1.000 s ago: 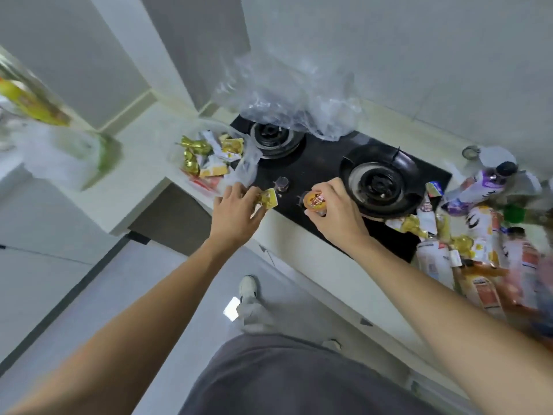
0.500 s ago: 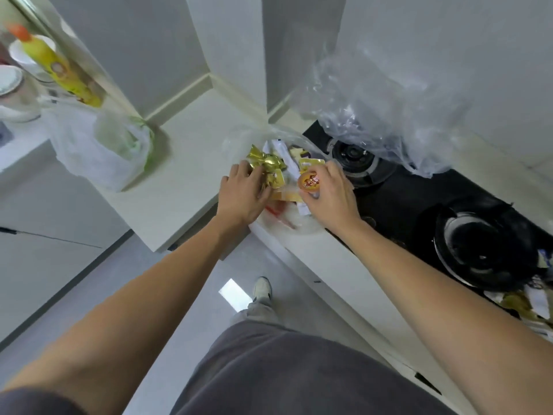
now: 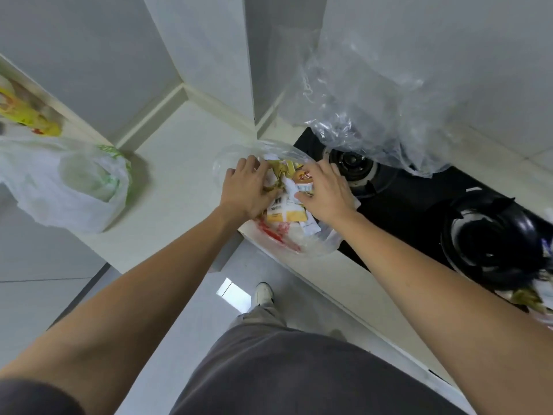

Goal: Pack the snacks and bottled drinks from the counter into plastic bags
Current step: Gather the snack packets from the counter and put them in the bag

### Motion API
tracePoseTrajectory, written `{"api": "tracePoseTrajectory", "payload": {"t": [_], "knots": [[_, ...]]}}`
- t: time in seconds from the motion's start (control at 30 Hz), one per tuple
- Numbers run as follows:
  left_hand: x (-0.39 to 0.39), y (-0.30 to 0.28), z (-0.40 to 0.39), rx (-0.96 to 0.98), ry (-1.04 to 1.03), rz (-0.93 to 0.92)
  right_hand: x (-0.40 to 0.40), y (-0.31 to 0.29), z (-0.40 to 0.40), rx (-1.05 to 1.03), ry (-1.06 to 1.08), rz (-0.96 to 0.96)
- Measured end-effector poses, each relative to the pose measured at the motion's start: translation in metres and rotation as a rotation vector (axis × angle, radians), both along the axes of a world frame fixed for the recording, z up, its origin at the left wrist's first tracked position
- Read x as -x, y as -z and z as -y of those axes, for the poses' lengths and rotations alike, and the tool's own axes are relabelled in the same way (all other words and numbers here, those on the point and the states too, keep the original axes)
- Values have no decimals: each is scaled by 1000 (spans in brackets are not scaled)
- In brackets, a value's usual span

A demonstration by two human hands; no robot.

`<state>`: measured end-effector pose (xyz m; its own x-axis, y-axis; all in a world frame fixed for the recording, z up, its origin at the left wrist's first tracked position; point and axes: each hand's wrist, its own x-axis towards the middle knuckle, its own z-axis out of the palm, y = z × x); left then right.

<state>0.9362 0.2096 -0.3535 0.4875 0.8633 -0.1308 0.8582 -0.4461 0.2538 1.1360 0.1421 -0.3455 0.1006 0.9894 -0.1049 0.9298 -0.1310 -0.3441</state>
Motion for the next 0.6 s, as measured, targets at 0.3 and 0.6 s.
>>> {"api": "tracePoseTrajectory", "payload": {"t": [0.3,0.6], "knots": [[-6,-2,42,-83,42,55,-12,-5,40,-104,19,-40],[-85,-30,112,-155,143,27,-73,-27,130,-191,64,-19]]}}
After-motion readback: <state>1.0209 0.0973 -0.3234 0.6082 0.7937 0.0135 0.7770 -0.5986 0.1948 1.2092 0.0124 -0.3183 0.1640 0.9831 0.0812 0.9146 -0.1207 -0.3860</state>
